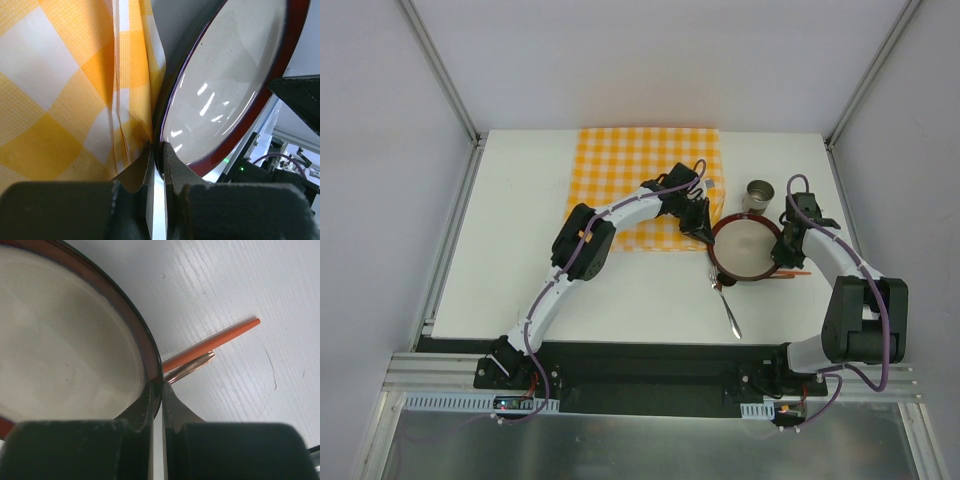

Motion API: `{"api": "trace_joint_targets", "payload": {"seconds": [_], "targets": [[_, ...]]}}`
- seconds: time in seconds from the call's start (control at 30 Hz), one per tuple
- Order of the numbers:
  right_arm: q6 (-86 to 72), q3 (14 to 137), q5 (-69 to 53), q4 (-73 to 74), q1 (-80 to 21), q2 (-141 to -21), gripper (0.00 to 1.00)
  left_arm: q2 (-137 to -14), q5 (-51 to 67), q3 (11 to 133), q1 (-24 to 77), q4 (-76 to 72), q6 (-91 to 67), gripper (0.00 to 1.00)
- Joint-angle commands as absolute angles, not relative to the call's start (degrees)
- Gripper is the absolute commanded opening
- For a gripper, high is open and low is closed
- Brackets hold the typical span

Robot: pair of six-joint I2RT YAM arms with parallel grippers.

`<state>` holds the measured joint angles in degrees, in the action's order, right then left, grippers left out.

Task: Set the dinner table for one person
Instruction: Pick up the plate at the center of the board.

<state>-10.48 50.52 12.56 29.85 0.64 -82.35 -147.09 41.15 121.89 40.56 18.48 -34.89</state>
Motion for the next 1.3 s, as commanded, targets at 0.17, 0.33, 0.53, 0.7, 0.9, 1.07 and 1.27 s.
{"api": "trace_joint_targets", "payload": {"seconds": [0.17,0.33,0.53,0.7,0.9,1.07,1.27], "targets": [[-9.67,54.67,12.83,29.79,0.17,-86.04,0.01,-140.19,37.44,119.53,39.9,18.98,-29.53,0.0],[-9.76,56.16,12.92,29.71,-1.23,-87.62,0.01,-138.96,37.18,119.18,39.55,18.98,-29.27,0.0],[-9.84,57.83,12.66,29.62,-1.93,-89.91,0.01,-137.64,36.65,118.57,39.2,18.98,-29.09,0.0],[-10.02,58.8,13.27,30.14,-2.72,-89.65,0.01,-137.02,36.56,118.74,39.11,19.07,-29.09,0.0],[-9.75,60.29,14.41,31.38,-2.99,-88.33,0.01,-136.41,36.83,119.09,39.11,18.98,-29.27,0.0],[-9.67,60.91,14.76,32.43,-3.08,-87.19,0.01,-135.62,36.91,118.74,39.11,19.07,-29.36,0.0],[-9.58,61.35,15.38,33.57,-3.25,-84.99,0.01,-134.91,37.18,119.0,39.37,19.07,-29.44,0.0]]}}
